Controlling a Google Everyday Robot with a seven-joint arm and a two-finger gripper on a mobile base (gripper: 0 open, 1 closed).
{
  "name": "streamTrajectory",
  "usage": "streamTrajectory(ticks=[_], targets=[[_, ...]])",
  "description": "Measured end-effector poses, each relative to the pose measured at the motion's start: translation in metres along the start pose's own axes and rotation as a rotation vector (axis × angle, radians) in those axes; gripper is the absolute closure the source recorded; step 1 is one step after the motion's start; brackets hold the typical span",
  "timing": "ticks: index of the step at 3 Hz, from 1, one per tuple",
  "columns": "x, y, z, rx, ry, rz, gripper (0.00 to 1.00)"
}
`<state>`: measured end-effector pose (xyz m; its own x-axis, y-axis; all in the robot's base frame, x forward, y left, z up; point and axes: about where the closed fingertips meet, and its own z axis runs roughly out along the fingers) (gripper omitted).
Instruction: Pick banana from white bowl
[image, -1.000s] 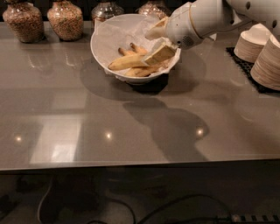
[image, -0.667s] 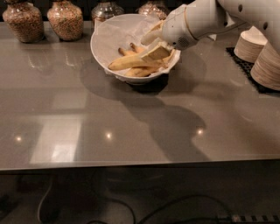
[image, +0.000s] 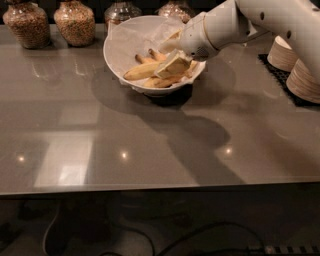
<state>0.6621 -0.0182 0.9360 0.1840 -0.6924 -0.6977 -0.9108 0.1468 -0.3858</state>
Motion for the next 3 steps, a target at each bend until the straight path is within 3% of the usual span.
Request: streamTrajectory(ticks=[1, 3], targets=[[0.009, -0.005, 0.009, -0.006, 0.023, 0.019, 0.39], [0.036, -0.01, 0.017, -0.013, 0.082, 0.063, 0.41]])
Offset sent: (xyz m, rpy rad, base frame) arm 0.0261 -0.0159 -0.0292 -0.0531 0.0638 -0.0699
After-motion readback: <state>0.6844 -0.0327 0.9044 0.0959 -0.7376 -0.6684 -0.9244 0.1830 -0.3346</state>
